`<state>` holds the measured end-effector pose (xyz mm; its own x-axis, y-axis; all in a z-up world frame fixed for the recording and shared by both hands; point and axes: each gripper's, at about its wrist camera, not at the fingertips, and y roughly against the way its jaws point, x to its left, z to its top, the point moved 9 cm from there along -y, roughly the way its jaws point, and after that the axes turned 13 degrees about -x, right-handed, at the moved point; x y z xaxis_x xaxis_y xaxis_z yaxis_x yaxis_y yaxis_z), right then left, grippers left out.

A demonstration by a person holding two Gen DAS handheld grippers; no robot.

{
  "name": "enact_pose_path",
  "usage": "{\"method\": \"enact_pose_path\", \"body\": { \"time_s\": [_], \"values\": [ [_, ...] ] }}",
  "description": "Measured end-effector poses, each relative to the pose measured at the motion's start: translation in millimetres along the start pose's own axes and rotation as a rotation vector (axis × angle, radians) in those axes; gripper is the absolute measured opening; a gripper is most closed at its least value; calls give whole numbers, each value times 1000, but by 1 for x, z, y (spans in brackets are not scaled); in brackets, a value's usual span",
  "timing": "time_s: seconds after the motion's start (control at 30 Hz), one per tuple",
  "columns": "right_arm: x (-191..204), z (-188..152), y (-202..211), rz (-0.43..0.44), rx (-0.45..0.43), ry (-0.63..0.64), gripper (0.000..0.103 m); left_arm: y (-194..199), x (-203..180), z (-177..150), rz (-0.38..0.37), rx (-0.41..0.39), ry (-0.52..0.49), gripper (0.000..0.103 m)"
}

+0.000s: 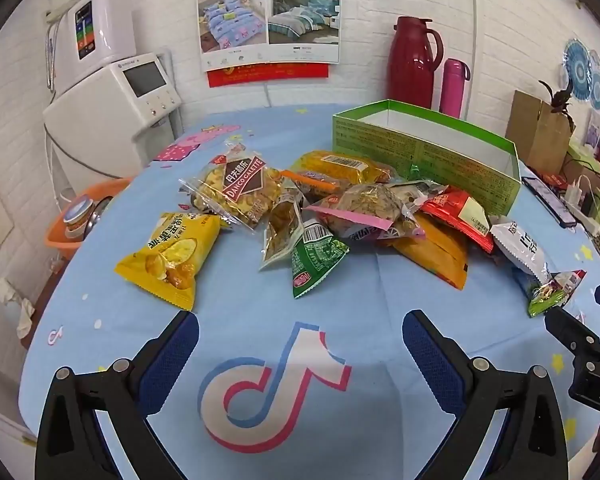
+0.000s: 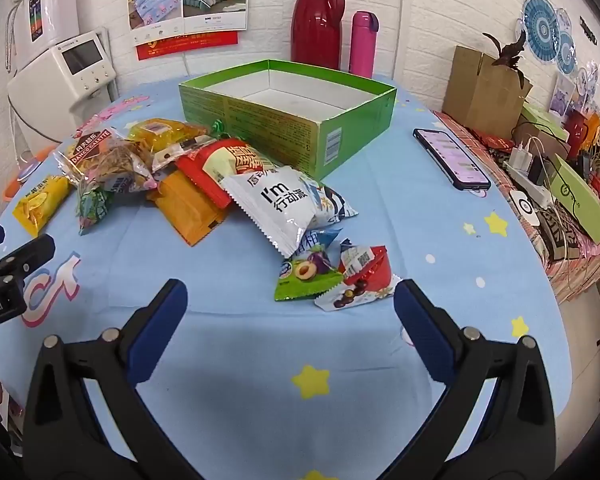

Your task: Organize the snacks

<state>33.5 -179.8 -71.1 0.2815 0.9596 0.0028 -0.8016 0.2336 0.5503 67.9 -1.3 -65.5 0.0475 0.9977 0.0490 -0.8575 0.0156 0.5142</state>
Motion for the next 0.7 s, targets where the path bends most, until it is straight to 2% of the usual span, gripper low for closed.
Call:
{"method": "enact_pose_path", "body": {
  "time_s": [0.7],
  "values": [
    [-2,-4,-5,2,9,-16,103,-5,-1,-4,-4,15,3,103]
  ]
}}
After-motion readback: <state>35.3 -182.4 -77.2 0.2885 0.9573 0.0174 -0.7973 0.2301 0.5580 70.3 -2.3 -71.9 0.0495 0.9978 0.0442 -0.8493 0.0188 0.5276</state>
